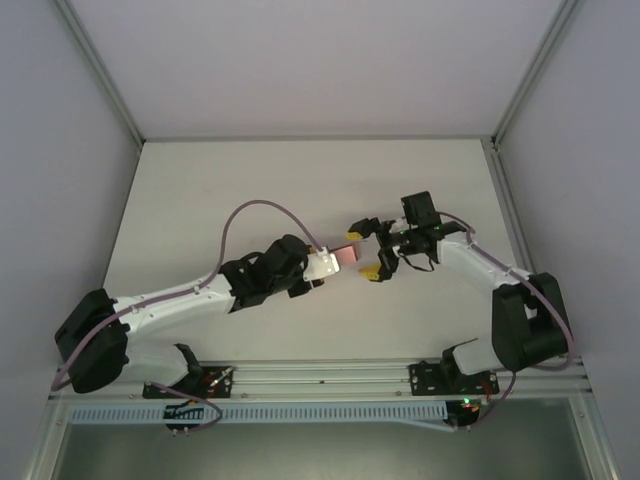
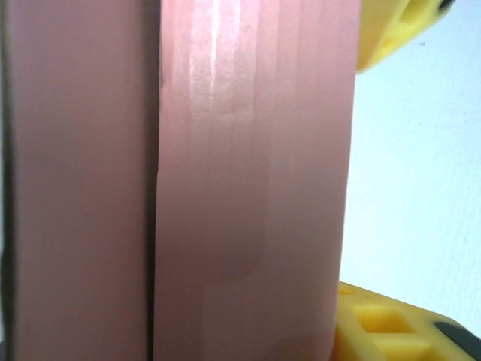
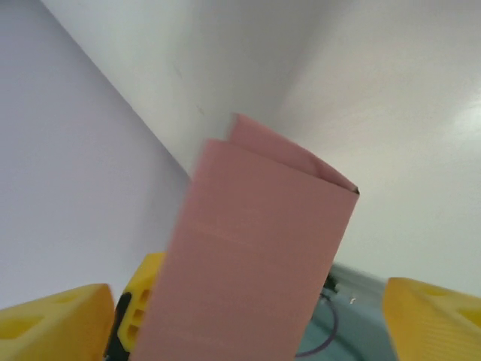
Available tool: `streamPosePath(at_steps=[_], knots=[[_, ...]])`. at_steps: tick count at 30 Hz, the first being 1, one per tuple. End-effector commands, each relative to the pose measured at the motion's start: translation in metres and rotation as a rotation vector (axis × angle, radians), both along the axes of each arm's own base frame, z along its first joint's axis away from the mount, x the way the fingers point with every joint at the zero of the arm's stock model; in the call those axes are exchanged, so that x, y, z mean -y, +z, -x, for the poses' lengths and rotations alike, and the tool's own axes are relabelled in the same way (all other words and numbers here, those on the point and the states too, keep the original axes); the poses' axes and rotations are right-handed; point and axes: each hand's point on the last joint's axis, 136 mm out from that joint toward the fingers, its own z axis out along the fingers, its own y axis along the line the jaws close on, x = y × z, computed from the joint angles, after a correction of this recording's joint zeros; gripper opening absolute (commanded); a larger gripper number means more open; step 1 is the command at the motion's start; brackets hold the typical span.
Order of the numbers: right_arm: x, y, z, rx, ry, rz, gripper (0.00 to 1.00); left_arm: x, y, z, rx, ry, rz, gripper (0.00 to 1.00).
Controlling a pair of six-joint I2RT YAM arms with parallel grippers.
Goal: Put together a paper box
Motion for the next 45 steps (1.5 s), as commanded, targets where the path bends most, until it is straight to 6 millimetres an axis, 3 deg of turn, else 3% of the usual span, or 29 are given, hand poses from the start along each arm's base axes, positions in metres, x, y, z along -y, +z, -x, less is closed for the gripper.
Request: streamPosePath(at_steps=[1, 4, 6, 8, 11, 13, 18, 24, 29, 33, 39, 45], knots=[[0.046, 0.016, -0.03, 0.302, -0.047, 0.242, 1.0, 0.002, 0.006, 0.003, -0.058, -0.035, -0.007, 0.45], [0.09, 0.043, -0.052, 0.564, -0.123, 0.458, 1.0, 0.0, -0.005, 0.023, -0.201, -0.12, -0.062, 0.45], [0.104, 0.071, -0.055, 0.769, -0.132, 0.522, 1.0, -0.002, -0.009, 0.037, -0.285, -0.18, -0.093, 0.44], [0.098, 0.095, -0.05, 0.988, -0.087, 0.492, 1.0, -0.008, -0.015, 0.048, -0.357, -0.241, -0.124, 0.45], [0.069, 0.119, -0.023, 1.287, 0.055, 0.323, 1.0, -0.015, -0.023, 0.035, -0.408, -0.191, -0.148, 0.45], [0.053, 0.125, -0.004, 1.416, 0.162, 0.231, 1.0, -0.019, -0.03, 0.029, -0.446, -0.166, -0.172, 0.45], [0.028, 0.099, 0.023, 1.439, 0.45, 0.225, 0.93, -0.018, -0.041, 0.025, -0.502, -0.178, -0.205, 0.46], [0.002, 0.046, 0.026, 1.313, 0.697, 0.281, 0.87, -0.02, -0.045, 0.021, -0.51, -0.175, -0.208, 0.47], [-0.012, 0.026, 0.017, 1.239, 0.765, 0.298, 0.71, -0.022, -0.049, 0.015, -0.522, -0.162, -0.214, 0.47], [-0.018, 0.009, 0.022, 1.203, 0.843, 0.322, 0.62, -0.021, -0.05, 0.011, -0.522, -0.157, -0.215, 0.47], [-0.021, 0.003, 0.019, 1.194, 0.85, 0.383, 0.43, -0.022, -0.05, 0.009, -0.528, -0.145, -0.224, 0.47], [-0.019, 0.011, 0.006, 1.174, 0.783, 0.443, 0.13, -0.021, -0.048, 0.007, -0.52, -0.128, -0.231, 0.48]])
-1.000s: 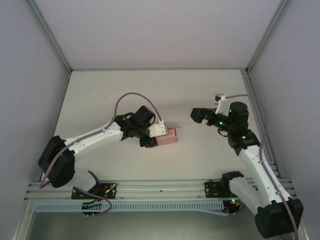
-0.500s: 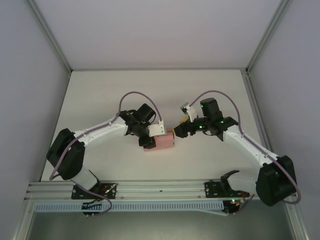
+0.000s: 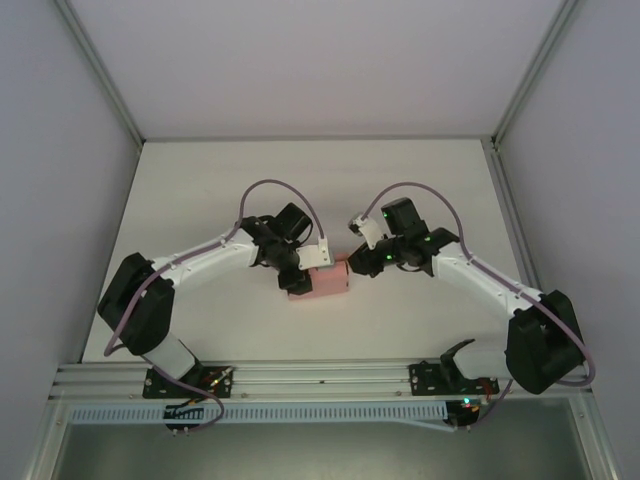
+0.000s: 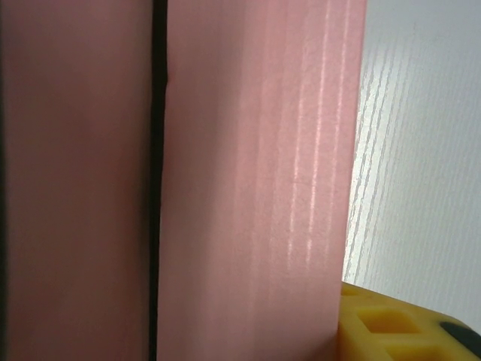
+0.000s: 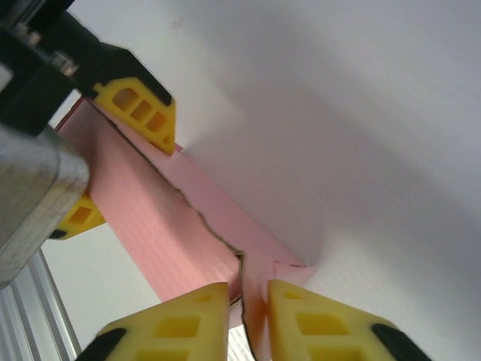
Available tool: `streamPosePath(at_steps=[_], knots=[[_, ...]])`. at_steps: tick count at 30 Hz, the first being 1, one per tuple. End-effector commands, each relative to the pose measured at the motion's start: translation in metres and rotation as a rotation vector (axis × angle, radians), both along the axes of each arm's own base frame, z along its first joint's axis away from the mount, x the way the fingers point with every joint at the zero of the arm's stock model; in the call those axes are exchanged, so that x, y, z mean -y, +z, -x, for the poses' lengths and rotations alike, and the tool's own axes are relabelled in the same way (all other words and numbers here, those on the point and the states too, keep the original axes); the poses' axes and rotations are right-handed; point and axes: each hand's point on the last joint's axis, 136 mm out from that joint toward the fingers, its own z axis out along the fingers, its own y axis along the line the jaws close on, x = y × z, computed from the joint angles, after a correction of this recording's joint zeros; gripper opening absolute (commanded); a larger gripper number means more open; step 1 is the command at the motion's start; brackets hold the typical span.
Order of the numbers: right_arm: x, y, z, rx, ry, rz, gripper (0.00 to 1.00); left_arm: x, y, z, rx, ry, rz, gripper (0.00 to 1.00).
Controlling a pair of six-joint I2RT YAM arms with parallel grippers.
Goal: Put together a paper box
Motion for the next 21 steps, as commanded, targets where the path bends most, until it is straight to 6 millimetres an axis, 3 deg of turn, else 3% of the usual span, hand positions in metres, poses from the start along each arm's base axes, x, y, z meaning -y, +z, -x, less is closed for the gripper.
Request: streamPosePath(at_steps=[1, 3, 11, 16, 21], knots=[[-0.002, 0.017, -0.013, 0.029, -0.055, -0.005, 0.07, 0.0, 0.001, -0.003, 0.0, 0.007, -0.022, 0.48], [-0.004, 0.021, -0.014, -0.006, -0.082, -0.021, 0.0, 0.001, 0.0, -0.005, 0.017, 0.019, -0.038, 0.49], [-0.015, 0.016, -0.004, -0.327, -0.225, -0.083, 0.0, 0.008, -0.007, -0.011, 0.103, 0.042, -0.126, 0.49], [-0.009, 0.007, 0.002, -0.426, -0.313, -0.063, 0.0, 0.011, -0.005, -0.016, 0.12, 0.051, -0.118, 0.48], [-0.019, 0.024, 0.003, -0.472, -0.321, -0.158, 0.0, 0.011, -0.01, -0.019, 0.12, 0.052, -0.133, 0.48]])
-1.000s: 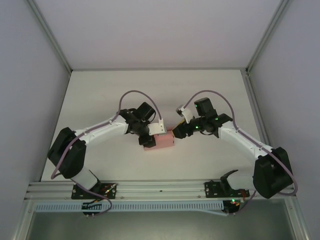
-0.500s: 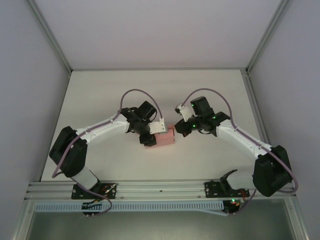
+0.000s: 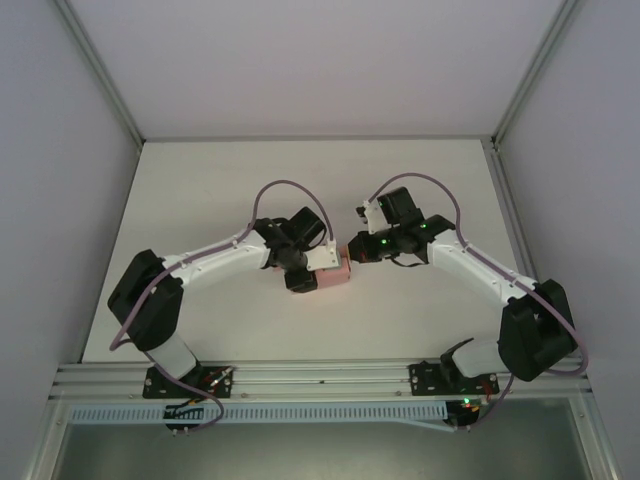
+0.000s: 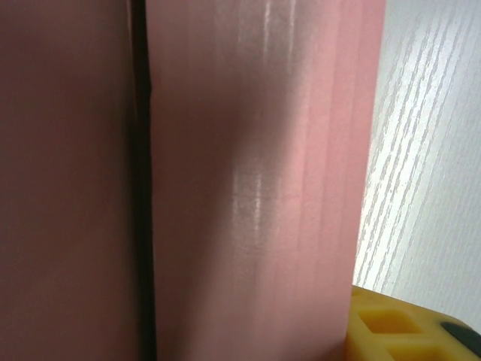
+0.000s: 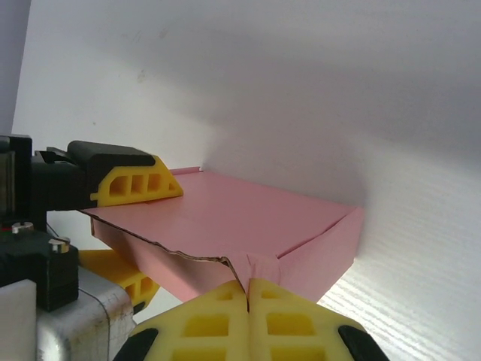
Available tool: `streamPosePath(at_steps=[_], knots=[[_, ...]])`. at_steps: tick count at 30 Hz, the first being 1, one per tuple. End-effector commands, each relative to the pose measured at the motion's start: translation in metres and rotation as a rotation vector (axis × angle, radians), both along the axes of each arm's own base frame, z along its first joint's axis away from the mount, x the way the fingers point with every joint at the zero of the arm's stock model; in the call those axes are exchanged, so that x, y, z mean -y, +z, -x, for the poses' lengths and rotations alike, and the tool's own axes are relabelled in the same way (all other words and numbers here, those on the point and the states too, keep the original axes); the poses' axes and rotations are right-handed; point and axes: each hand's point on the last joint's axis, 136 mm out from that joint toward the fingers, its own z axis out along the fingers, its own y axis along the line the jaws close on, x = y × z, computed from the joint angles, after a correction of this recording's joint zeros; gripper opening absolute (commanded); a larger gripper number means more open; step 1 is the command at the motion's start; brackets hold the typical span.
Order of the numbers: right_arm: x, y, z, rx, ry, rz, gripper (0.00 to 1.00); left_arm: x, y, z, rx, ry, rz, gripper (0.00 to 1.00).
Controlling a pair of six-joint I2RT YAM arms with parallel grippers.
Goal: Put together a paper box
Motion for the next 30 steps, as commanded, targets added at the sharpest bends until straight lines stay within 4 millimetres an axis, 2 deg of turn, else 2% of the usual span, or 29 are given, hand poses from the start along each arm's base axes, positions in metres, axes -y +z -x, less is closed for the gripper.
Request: streamPosePath(at_steps=[1, 3, 8, 15, 19, 21, 25, 28, 30], knots=[[-0.016, 0.02, 0.014, -0.108, 0.008, -0.133, 0.0, 0.005, -0.006, -0.008, 0.017, 0.011, -0.016, 0.48], [-0.018, 0.024, 0.013, -0.149, -0.001, -0.151, 0.0, 0.006, -0.007, -0.008, 0.016, 0.004, -0.019, 0.47], [-0.024, 0.018, 0.014, -0.294, -0.03, -0.195, 0.0, 0.006, -0.01, -0.006, 0.004, -0.009, -0.017, 0.47], [-0.019, 0.023, -0.002, -0.32, -0.081, -0.226, 0.0, 0.007, -0.013, -0.004, -0.01, -0.024, -0.016, 0.47], [-0.012, 0.022, -0.005, -0.259, -0.069, -0.2, 0.0, 0.009, -0.014, -0.005, -0.012, -0.025, -0.01, 0.46], [-0.008, 0.008, -0.001, -0.234, -0.085, -0.179, 0.0, 0.008, -0.012, -0.008, -0.015, -0.016, 0.005, 0.45], [-0.006, -0.01, 0.003, -0.067, -0.072, -0.164, 0.0, 0.01, -0.007, -0.015, -0.035, 0.004, 0.05, 0.42], [-0.005, -0.015, 0.003, 0.066, -0.085, -0.164, 0.02, 0.013, -0.006, -0.016, -0.046, 0.001, 0.062, 0.39], [0.0, -0.02, 0.0, 0.088, -0.152, -0.179, 0.03, 0.014, -0.005, -0.017, -0.048, 0.0, 0.066, 0.39]])
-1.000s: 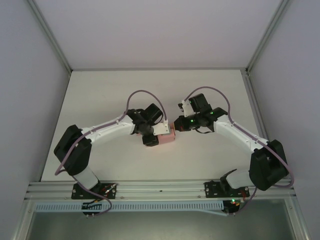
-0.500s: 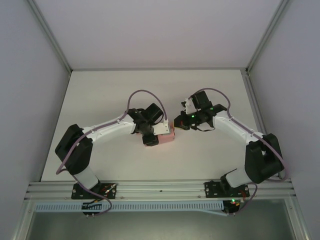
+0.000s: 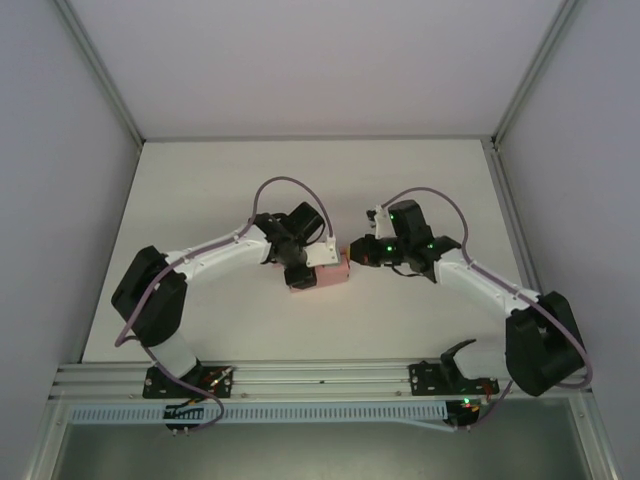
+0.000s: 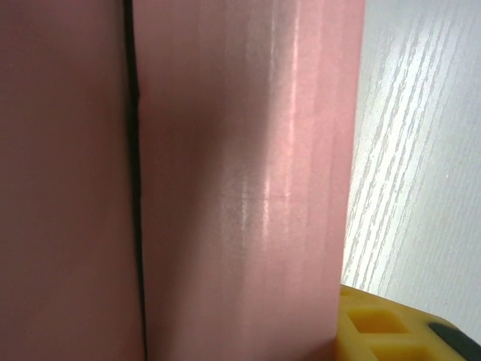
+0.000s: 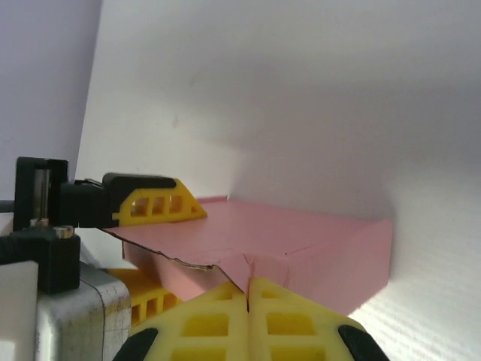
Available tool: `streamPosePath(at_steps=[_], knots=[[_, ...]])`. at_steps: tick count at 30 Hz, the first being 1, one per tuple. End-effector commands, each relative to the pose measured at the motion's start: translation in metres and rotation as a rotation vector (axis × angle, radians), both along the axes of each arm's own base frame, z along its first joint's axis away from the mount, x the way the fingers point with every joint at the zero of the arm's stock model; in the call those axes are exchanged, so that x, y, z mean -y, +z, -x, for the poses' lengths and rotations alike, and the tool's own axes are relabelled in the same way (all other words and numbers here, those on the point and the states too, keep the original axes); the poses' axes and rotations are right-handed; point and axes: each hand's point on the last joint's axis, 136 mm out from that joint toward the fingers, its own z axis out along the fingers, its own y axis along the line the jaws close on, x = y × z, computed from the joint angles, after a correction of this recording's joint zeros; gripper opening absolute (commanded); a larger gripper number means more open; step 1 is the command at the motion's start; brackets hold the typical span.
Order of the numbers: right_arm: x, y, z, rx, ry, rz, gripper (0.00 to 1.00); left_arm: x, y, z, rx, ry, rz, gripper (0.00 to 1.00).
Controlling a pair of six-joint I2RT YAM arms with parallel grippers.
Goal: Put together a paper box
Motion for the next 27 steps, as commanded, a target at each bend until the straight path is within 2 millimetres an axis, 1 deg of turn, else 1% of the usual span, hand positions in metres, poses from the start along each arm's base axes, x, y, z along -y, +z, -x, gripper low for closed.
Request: streamPosePath(at_steps=[1, 3, 5, 6, 8, 11, 14, 18, 21, 24, 27], knots=[[-0.002, -0.011, 0.003, 0.047, -0.039, -0.021, 0.03, 0.015, -0.005, -0.01, -0.015, 0.006, 0.055, 0.39], [-0.003, -0.01, 0.002, 0.068, -0.055, -0.037, 0.04, 0.016, -0.005, -0.01, -0.017, -0.002, 0.059, 0.37], [0.002, -0.011, -0.003, 0.029, -0.107, -0.011, 0.06, 0.016, -0.006, -0.01, -0.022, -0.007, 0.053, 0.35], [0.004, -0.008, -0.007, 0.013, -0.122, 0.015, 0.05, 0.016, -0.007, -0.009, -0.028, -0.007, 0.046, 0.35], [0.002, 0.003, -0.01, -0.032, -0.145, 0.018, 0.03, 0.016, -0.008, -0.004, -0.043, -0.024, 0.039, 0.36], [-0.008, 0.028, -0.012, -0.1, -0.116, -0.052, 0.01, 0.012, -0.013, 0.004, -0.054, -0.051, 0.019, 0.37], [-0.007, 0.046, -0.014, -0.187, -0.088, -0.105, 0.0, 0.008, -0.016, 0.012, -0.066, -0.072, 0.007, 0.37], [-0.004, 0.051, -0.017, -0.329, -0.079, -0.229, 0.0, 0.006, -0.018, 0.015, -0.063, -0.084, 0.003, 0.37], [-0.003, 0.058, -0.019, -0.344, -0.067, -0.252, 0.0, 0.005, -0.02, 0.015, -0.064, -0.081, -0.004, 0.37], [0.006, 0.053, -0.02, -0.321, -0.103, -0.185, 0.0, 0.005, -0.022, 0.013, -0.059, -0.07, -0.012, 0.37], [0.013, 0.032, -0.012, -0.294, -0.115, -0.155, 0.01, 0.007, -0.021, 0.01, -0.053, -0.064, 0.001, 0.38]])
